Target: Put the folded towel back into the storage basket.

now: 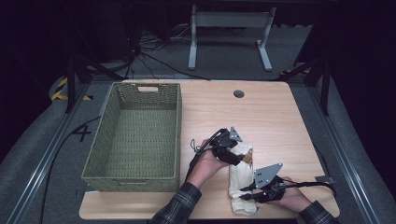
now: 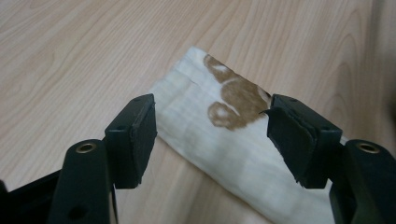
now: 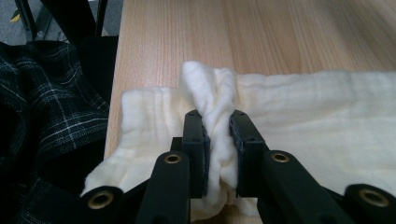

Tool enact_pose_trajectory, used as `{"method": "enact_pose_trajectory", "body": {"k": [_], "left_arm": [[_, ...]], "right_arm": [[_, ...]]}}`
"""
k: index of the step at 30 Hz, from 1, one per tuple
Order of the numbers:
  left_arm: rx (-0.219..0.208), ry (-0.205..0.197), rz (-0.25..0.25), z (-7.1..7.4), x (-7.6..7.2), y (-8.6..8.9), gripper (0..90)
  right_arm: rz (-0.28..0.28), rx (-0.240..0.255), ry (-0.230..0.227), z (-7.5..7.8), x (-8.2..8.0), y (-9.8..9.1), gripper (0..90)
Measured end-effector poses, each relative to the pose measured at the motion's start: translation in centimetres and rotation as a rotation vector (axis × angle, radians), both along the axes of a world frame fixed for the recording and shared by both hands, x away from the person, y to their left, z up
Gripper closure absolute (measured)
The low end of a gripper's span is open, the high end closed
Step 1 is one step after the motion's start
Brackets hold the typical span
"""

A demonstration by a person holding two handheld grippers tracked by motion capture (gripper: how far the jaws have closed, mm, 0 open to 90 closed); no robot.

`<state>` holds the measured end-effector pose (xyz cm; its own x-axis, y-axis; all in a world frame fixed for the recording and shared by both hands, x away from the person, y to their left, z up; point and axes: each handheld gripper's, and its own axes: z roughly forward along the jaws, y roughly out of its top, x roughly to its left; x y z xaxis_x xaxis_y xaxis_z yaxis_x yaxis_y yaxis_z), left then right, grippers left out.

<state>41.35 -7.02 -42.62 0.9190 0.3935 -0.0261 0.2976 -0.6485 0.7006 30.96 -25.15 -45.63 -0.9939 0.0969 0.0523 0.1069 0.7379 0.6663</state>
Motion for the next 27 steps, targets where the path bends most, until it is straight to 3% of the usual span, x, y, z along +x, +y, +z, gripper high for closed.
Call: {"method": "enact_pose_trajectory", "body": {"k": [5, 8, 10, 12, 16, 20, 22, 23, 24, 25, 27], "left_arm": [[0.043, 0.000, -0.040, -0.8, 2.1, -1.2, 29.1], [0.087, 0.026, -0.073, -1.6, 3.5, -2.0, 26.9], [0.093, 0.039, -0.082, -2.2, 4.1, -2.2, 26.3], [0.099, 0.061, -0.092, -2.6, 4.3, -2.4, 26.1], [0.107, 0.068, -0.101, -2.7, 4.3, -2.5, 28.5], [0.121, 0.061, -0.133, -2.5, 4.1, -2.5, 35.7], [0.121, 0.066, -0.154, -2.4, 4.0, -2.4, 49.1], [0.121, 0.072, -0.166, -2.4, 3.9, -2.4, 49.1], [0.115, 0.072, -0.185, -2.3, 3.8, -2.3, 61.7], [0.115, 0.072, -0.185, -2.3, 3.8, -2.3, 67.6], [0.121, 0.084, -0.200, -2.2, 3.6, -2.3, 72.4]], "right_arm": [[0.002, 0.004, 0.009, 0.0, 0.1, 0.0, 78.7], [0.002, 0.004, 0.009, 0.0, 0.1, 0.0, 78.6], [0.000, 0.004, 0.014, 0.0, 0.2, 0.0, 78.6], [0.000, 0.004, 0.014, 0.0, 0.2, 0.0, 78.6], [0.000, 0.005, 0.016, 0.0, 0.2, 0.0, 78.6], [-0.001, 0.003, 0.018, 0.0, 0.2, 0.0, 78.6], [-0.004, 0.004, 0.023, 0.0, 0.2, 0.0, 78.6], [-0.004, 0.004, 0.023, 0.0, 0.2, 0.0, 78.6], [-0.009, 0.005, 0.031, 0.0, 0.3, 0.0, 78.7], [-0.009, 0.005, 0.031, 0.0, 0.3, 0.0, 78.7], [-0.015, 0.005, 0.038, 0.0, 0.3, 0.0, 78.8]]}}
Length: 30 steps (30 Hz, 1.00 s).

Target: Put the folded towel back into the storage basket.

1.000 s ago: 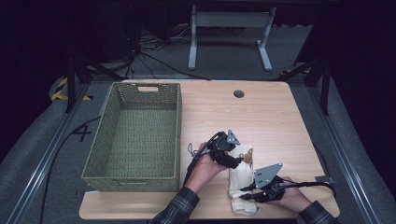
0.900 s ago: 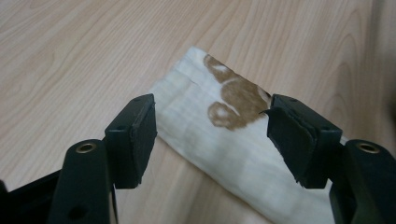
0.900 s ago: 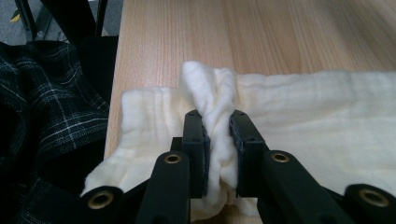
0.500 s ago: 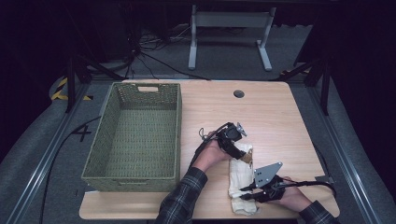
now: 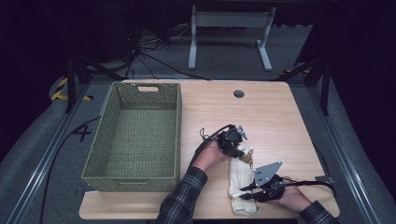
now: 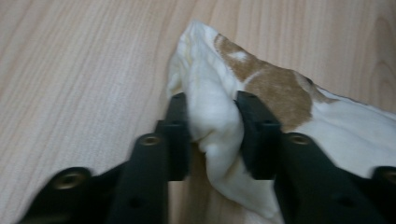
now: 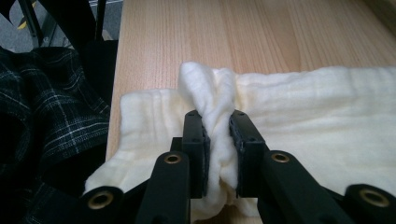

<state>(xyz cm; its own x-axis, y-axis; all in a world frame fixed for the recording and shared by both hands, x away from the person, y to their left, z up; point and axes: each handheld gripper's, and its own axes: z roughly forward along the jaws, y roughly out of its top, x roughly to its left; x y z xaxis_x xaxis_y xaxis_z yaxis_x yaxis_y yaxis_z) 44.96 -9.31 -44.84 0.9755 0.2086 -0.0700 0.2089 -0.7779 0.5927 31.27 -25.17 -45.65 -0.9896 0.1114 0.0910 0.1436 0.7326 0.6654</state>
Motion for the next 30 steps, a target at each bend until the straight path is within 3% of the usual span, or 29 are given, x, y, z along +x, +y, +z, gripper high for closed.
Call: {"method": "enact_pose_trajectory", "body": {"k": [3, 7, 15, 17, 19, 20, 23, 24, 26, 27, 30], "left_arm": [[0.007, -0.008, -0.004, 0.1, -0.2, 0.0, 77.9], [-0.021, 0.002, 0.012, 0.6, -0.1, 0.5, 78.5], [-0.075, -0.024, 0.036, 3.4, -0.8, 1.3, 78.5], [-0.089, -0.035, 0.044, 4.4, -1.0, 1.5, 78.5], [-0.095, -0.048, 0.051, 5.2, -1.1, 1.6, 78.5], [-0.104, -0.057, 0.064, 6.1, -1.1, 1.9, 78.5], [-0.112, -0.063, 0.070, 6.9, -1.2, 2.1, 78.5], [-0.122, -0.075, 0.077, 7.8, -1.3, 2.4, 78.5], [-0.125, -0.077, 0.082, 8.3, -1.3, 2.4, 78.5], [-0.120, -0.087, 0.087, 9.4, -1.4, 2.7, 78.5], [-0.122, -0.099, 0.093, 10.5, -1.5, 2.9, 78.6]], "right_arm": [[-0.005, -0.004, 0.012, 0.1, 0.1, 0.1, 79.3], [-0.010, 0.001, 0.034, 0.4, 0.4, 0.2, 79.5], [-0.042, 0.052, 0.045, 1.9, 1.2, -0.2, 79.5], [-0.061, 0.064, 0.034, 2.7, 1.5, -0.5, 79.5], [-0.063, 0.044, 0.007, 3.5, 1.7, -0.3, 79.4], [-0.067, 0.042, 0.003, 4.5, 1.9, -0.1, 79.4], [-0.071, 0.038, -0.011, 5.3, 2.2, 0.1, 79.4], [-0.072, 0.055, -0.010, 6.2, 2.6, 0.2, 79.4], [-0.072, 0.062, -0.010, 6.5, 2.7, 0.2, 79.4], [-0.074, 0.085, -0.014, 7.6, 3.1, 0.2, 79.4], [-0.072, 0.093, -0.034, 8.8, 3.3, 0.4, 79.4]]}}
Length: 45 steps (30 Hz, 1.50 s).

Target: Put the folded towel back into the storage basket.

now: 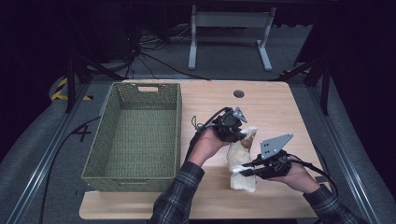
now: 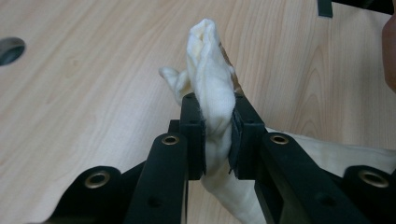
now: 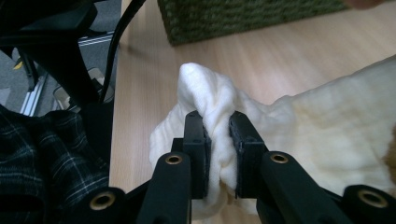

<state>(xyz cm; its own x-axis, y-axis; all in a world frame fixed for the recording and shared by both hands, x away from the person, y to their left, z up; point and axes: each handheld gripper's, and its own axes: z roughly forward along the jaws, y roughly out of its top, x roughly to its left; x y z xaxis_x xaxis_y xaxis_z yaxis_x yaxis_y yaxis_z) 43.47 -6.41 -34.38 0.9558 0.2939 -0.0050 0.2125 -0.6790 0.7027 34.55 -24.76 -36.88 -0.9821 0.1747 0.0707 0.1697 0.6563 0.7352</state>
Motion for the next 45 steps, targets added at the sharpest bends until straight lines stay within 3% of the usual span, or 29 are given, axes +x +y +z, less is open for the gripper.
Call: {"method": "enact_pose_trajectory", "body": {"k": [6, 10, 17, 22, 29, 30, 34, 36, 37, 39, 45], "left_arm": [[-0.016, -0.037, 0.025, 3.2, -0.1, 1.4, 78.6], [-0.003, -0.067, 0.043, 5.2, -0.2, 2.9, 78.5], [-0.021, -0.090, 0.061, 6.8, 0.0, 5.9, 78.5], [-0.036, -0.082, 0.054, 7.2, 0.8, 8.9, 78.6], [-0.063, -0.089, 0.051, 7.4, 1.8, 14.1, 78.6], [-0.063, -0.089, 0.051, 7.4, 1.8, 14.1, 78.6], [-0.074, -0.090, 0.065, 7.3, 2.0, 17.5, 78.6], [-0.075, -0.091, 0.069, 7.3, 2.0, 18.2, 78.6], [-0.081, -0.094, 0.080, 7.2, 2.0, 19.6, 78.6], [-0.093, -0.097, 0.092, 7.0, 2.0, 20.8, 78.6], [-0.114, -0.093, 0.131, 6.2, 1.8, 23.2, 78.6]], "right_arm": [[0.009, 0.017, -0.027, 2.8, 0.8, 1.2, 79.4], [0.028, 0.032, -0.032, 4.6, 1.7, 2.7, 79.4], [0.043, 0.042, -0.045, 6.1, 2.3, 4.7, 79.3], [0.050, 0.049, -0.054, 6.9, 3.1, 7.1, 79.3], [0.056, 0.038, -0.063, 7.6, 4.1, 12.2, 79.3], [0.056, 0.038, -0.063, 7.6, 4.1, 12.2, 79.3], [0.066, 0.033, -0.070, 7.8, 4.4, 15.7, 79.3], [0.071, 0.034, -0.069, 7.9, 4.6, 17.1, 79.3], [0.072, 0.036, -0.069, 7.9, 4.7, 17.8, 79.3], [0.077, 0.036, -0.068, 7.8, 4.8, 18.8, 79.3], [0.095, 0.043, -0.051, 6.7, 5.2, 21.1, 79.2]]}}
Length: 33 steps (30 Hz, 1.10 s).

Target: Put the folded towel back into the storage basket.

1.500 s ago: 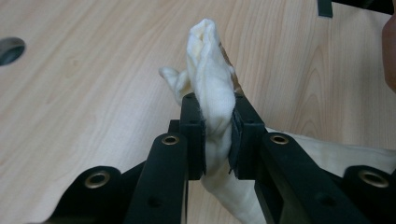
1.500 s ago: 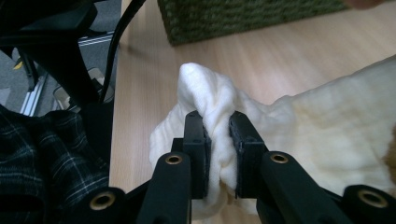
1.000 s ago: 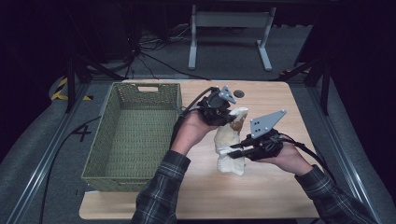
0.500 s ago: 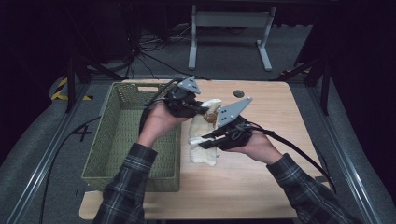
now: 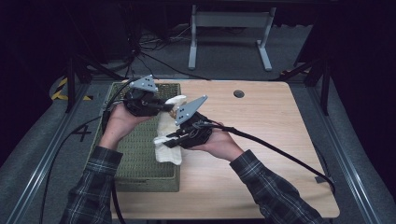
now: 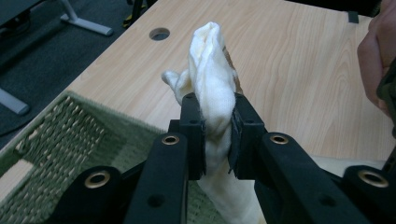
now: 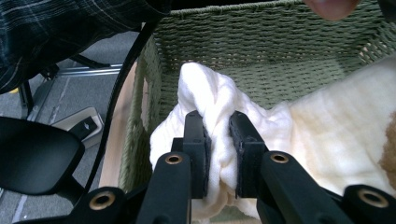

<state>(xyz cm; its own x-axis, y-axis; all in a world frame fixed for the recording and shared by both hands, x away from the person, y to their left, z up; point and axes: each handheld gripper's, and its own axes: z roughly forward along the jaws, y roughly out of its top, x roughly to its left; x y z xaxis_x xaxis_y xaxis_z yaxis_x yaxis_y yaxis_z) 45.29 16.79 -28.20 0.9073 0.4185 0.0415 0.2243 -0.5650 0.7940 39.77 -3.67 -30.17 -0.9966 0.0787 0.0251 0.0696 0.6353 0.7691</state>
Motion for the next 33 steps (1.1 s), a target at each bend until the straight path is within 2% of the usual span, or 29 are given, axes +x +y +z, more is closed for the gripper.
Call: {"method": "enact_pose_trajectory", "body": {"k": [3, 5, 6, 7, 13, 16, 20, 26, 28, 29, 30, 31, 33], "left_arm": [[0.005, 0.002, 0.006, -0.4, -0.1, 0.4, 78.6], [0.008, 0.015, 0.013, -1.4, -0.3, 0.9, 78.6], [0.008, 0.015, 0.013, -1.4, -0.3, 0.9, 78.6], [0.004, 0.028, 0.024, -2.2, -0.4, 1.1, 78.6], [-0.006, 0.034, 0.040, -2.9, -0.7, 2.0, 78.6], [-0.007, 0.041, 0.045, -3.3, -0.9, 2.4, 78.6], [-0.007, 0.064, 0.047, -4.4, -0.9, 2.7, 78.5], [-0.002, 0.080, 0.042, -4.9, -0.9, 2.8, 78.5], [-0.004, 0.083, 0.043, -4.9, -0.8, 2.7, 78.5], [-0.004, 0.083, 0.043, -4.9, -0.8, 2.7, 78.5], [-0.006, 0.083, 0.043, -5.0, -0.8, 2.6, 78.5], [-0.007, 0.087, 0.045, -5.0, -0.7, 2.6, 78.5], [-0.005, 0.087, 0.046, -5.0, -0.6, 2.5, 78.5]], "right_arm": [[0.003, 0.011, 0.015, -0.5, 0.3, 0.4, 79.3], [0.003, 0.016, 0.037, -1.5, 0.7, 0.9, 79.2], [0.003, 0.016, 0.041, -1.8, 0.7, 1.0, 79.2], [0.003, 0.017, 0.044, -2.1, 0.7, 1.2, 79.2], [0.011, 0.045, 0.065, -3.2, 0.9, 2.1, 79.1], [0.022, 0.006, 0.068, -4.1, 0.8, 2.8, 79.0], [0.024, -0.014, 0.072, -5.0, 0.7, 3.1, 78.9], [0.031, -0.041, 0.091, -5.9, 0.6, 3.3, 77.7], [0.027, -0.043, 0.096, -5.8, 0.6, 3.2, 71.0], [0.027, -0.043, 0.096, -5.8, 0.6, 3.2, 71.0], [0.022, -0.038, 0.095, -5.8, 0.7, 3.1, 64.2], [-0.007, -0.038, 0.090, -5.5, 0.9, 2.7, 55.0], [-0.036, -0.029, 0.085, -5.1, 1.1, 2.2, 50.1]]}}
